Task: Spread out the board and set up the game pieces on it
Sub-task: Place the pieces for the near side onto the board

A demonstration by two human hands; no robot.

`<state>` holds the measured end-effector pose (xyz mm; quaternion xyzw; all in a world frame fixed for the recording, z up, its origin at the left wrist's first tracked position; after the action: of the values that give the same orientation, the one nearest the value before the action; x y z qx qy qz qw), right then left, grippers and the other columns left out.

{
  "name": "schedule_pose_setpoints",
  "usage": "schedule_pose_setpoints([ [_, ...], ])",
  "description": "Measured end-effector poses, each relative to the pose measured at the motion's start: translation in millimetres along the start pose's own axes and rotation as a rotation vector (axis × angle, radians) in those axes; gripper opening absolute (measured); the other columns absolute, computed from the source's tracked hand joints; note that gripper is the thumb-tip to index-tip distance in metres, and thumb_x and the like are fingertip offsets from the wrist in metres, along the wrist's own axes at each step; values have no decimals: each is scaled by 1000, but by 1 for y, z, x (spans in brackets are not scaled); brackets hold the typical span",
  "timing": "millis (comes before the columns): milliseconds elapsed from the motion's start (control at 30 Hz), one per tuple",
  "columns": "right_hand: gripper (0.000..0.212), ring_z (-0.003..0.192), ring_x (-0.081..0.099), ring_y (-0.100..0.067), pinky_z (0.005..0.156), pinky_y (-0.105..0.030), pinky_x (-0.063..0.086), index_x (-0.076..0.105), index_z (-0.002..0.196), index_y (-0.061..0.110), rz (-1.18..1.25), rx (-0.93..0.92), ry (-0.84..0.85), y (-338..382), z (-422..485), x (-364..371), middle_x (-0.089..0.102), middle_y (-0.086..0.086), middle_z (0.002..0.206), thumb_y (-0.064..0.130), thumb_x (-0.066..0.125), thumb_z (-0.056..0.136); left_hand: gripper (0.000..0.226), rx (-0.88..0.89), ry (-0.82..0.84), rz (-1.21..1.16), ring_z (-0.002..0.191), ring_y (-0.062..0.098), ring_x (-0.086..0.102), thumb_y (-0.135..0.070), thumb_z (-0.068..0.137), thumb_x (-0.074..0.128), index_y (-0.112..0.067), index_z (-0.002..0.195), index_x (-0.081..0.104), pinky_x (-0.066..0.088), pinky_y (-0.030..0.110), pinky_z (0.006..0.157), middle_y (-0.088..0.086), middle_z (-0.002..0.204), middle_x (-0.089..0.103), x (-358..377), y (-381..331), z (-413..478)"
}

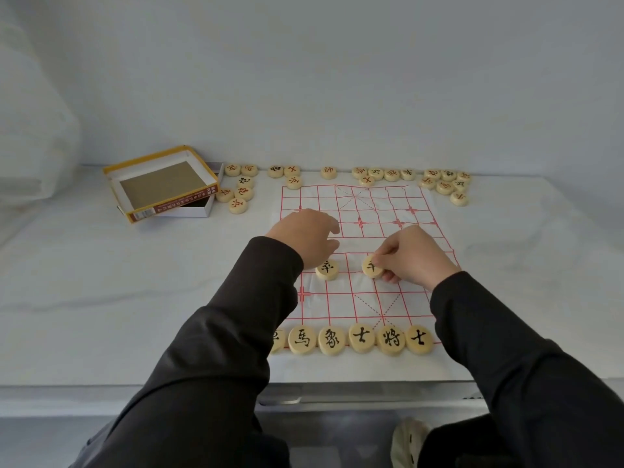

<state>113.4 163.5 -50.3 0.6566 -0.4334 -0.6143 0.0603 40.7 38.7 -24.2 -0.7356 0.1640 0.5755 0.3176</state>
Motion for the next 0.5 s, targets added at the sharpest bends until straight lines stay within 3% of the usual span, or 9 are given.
schedule_pose_setpoints([
  [300,25,85,68,-22,83,-35,56,67,107,5,-180,27,-68,0,8,2,70,-12,92,21,63,88,37,1,9,-2,115,20,52,-30,97,44,-21,132,49,40,31,99,2,129,55,2,2,0],
  [500,31,93,62,-21,78,-27,46,62,111,9,-396,37,-98,4,10,0,66,-8,102,28,65,87,37,-3,33,-8,113,20,52,-29,96,46,-21,131,50,41,31,100,2,128,55,9,2,2],
])
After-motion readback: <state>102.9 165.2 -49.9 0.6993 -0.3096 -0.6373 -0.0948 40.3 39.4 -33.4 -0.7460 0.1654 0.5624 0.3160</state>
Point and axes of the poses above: each hand's wrist, its own z-axis towards the middle knuckle, its own x-axis out of the palm, y = z × x, the point moved 10 cm from there along z, towards the middle knuckle
